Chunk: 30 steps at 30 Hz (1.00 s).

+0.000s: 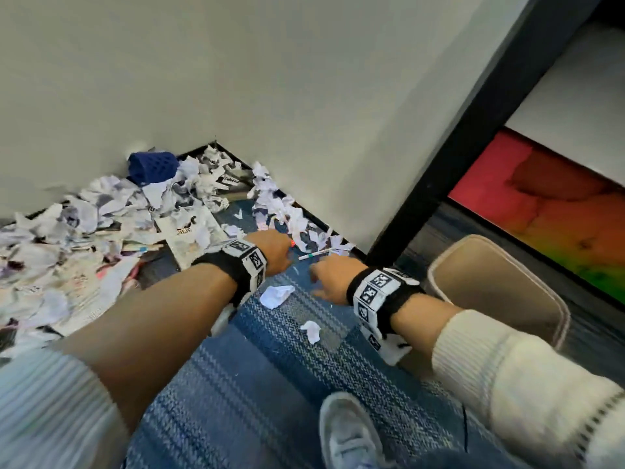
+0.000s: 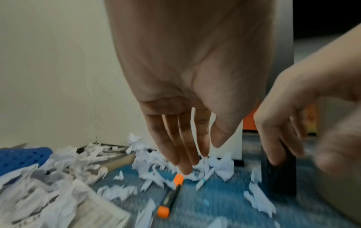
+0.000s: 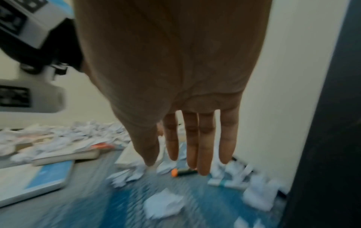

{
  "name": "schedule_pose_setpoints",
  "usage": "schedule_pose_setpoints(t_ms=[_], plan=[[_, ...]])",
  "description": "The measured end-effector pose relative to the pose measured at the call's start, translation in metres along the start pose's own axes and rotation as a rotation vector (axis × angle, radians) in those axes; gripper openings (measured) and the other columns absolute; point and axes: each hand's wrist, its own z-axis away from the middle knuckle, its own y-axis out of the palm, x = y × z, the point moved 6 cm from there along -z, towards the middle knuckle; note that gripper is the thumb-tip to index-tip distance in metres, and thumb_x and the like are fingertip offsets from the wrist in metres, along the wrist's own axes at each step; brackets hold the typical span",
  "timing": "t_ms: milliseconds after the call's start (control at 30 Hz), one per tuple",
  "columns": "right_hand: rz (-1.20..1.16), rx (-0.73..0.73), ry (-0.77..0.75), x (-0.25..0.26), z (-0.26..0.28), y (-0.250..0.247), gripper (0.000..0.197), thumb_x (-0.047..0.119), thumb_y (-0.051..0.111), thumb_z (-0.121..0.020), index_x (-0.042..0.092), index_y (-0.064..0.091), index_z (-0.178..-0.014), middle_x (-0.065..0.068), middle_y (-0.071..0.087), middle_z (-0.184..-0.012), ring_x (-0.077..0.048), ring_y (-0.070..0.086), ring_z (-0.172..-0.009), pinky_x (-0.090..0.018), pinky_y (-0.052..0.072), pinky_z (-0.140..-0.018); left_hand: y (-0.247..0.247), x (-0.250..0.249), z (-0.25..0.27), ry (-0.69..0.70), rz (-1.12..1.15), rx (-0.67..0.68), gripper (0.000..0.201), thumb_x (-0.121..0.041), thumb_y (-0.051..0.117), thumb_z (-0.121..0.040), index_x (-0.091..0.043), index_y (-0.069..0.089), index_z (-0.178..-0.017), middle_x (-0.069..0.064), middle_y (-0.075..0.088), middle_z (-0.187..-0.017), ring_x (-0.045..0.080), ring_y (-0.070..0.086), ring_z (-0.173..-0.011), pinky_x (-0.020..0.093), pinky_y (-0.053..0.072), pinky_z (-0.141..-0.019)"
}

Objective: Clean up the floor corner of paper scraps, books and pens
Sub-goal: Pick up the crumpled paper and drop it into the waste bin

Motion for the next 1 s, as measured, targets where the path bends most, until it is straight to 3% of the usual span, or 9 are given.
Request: schedule_pose_setpoints(t_ms=[100,233,333,433,533,633,800,900,1000], plan=[[-0.044,0.099,-0.054,0.012,-0.025,0.053,0.04,0.037,0.06,-0.09,0.015,0.053,-0.123,-0.015,0.058,-0.12,-0.035,0.058,-0.109,-0.045,0.05,-0.088,0.039,0.013,-0.012,-0.018,-0.052,0.074,0.027,-0.022,0.049,-0.096,-0.003,0.06,-0.111,0.015,0.064,-0.101,0.035,0.063,-0.095,0.04,0.054,-0.079],[-0.088,0.2,0.016,0.005,-0.045,0.116,0.062,0.041,0.061,-0.09,0.016,0.032,-0.14,-0.018,0.041,-0.133,-0.04,0.055,-0.111,-0.043,0.047,-0.087,0.092,0.018,-0.021,-0.035,-0.034,0.127,0.036,-0.024,0.048,-0.097,-0.013,0.046,-0.131,0.014,0.052,-0.124,0.035,0.059,-0.108,0.043,0.051,-0.082],[-0.183,0.22,0.041,0.002,-0.056,0.152,0.061,0.037,0.062,-0.089,0.016,0.031,-0.137,-0.021,0.034,-0.134,-0.042,0.055,-0.111,-0.044,0.046,-0.088,0.132,0.017,-0.027,-0.088,0.054,0.128,0.046,-0.024,0.049,-0.097,-0.023,0.034,-0.141,0.016,0.041,-0.13,0.038,0.059,-0.106,0.043,0.049,-0.077],[-0.26,0.163,-0.023,-0.002,-0.062,0.172,0.049,0.026,0.06,-0.09,0.012,0.037,-0.131,-0.018,0.039,-0.125,-0.04,0.058,-0.1,-0.042,0.046,-0.081,0.159,0.018,-0.038,-0.147,0.096,0.108,0.039,-0.024,0.046,-0.099,-0.026,0.037,-0.138,0.016,0.038,-0.129,0.038,0.056,-0.108,0.045,0.05,-0.081],[-0.318,0.095,-0.095,-0.012,-0.063,0.173,0.027,0.023,0.053,-0.092,0.012,0.046,-0.116,-0.013,0.047,-0.116,-0.037,0.056,-0.098,-0.042,0.044,-0.081,0.166,0.02,-0.049,-0.191,0.113,0.1,0.034,-0.022,0.051,-0.098,-0.018,0.038,-0.13,0.016,0.036,-0.129,0.037,0.056,-0.106,0.044,0.05,-0.079],[-0.396,-0.03,0.013,-0.03,-0.07,0.158,0.012,0.02,0.04,-0.097,0.016,0.042,-0.108,-0.013,0.055,-0.108,-0.036,0.058,-0.097,-0.039,0.041,-0.075,0.168,0.024,-0.06,-0.233,0.162,0.091,0.045,-0.011,0.054,-0.095,-0.013,0.032,-0.134,0.018,0.034,-0.132,0.037,0.058,-0.106,0.043,0.05,-0.077],[-0.354,-0.226,0.351,-0.071,-0.082,0.13,0.029,0.023,0.04,-0.096,0.011,0.035,-0.123,-0.014,0.06,-0.109,-0.036,0.064,-0.093,-0.037,0.04,-0.066,0.164,0.032,-0.081,-0.257,0.334,0.048,0.034,-0.022,0.038,-0.103,-0.003,0.033,-0.131,0.022,0.045,-0.123,0.041,0.06,-0.1,0.043,0.038,-0.07],[-0.28,-0.118,0.424,-0.076,-0.093,0.136,0.032,0.028,0.037,-0.1,0.008,0.037,-0.124,-0.014,0.065,-0.113,-0.032,0.065,-0.101,-0.037,0.047,-0.074,0.161,0.033,-0.087,-0.218,0.29,0.046,0.03,-0.024,0.037,-0.102,-0.01,0.039,-0.129,0.02,0.048,-0.119,0.04,0.06,-0.095,0.043,0.039,-0.069],[-0.173,-0.022,0.406,-0.072,-0.097,0.144,0.03,0.013,0.033,-0.1,0.006,0.036,-0.129,-0.014,0.062,-0.122,-0.03,0.062,-0.11,-0.037,0.049,-0.084,0.159,0.028,-0.096,-0.184,0.231,0.016,0.022,-0.021,0.03,-0.101,-0.01,0.044,-0.115,0.016,0.045,-0.113,0.038,0.055,-0.094,0.044,0.044,-0.07]])
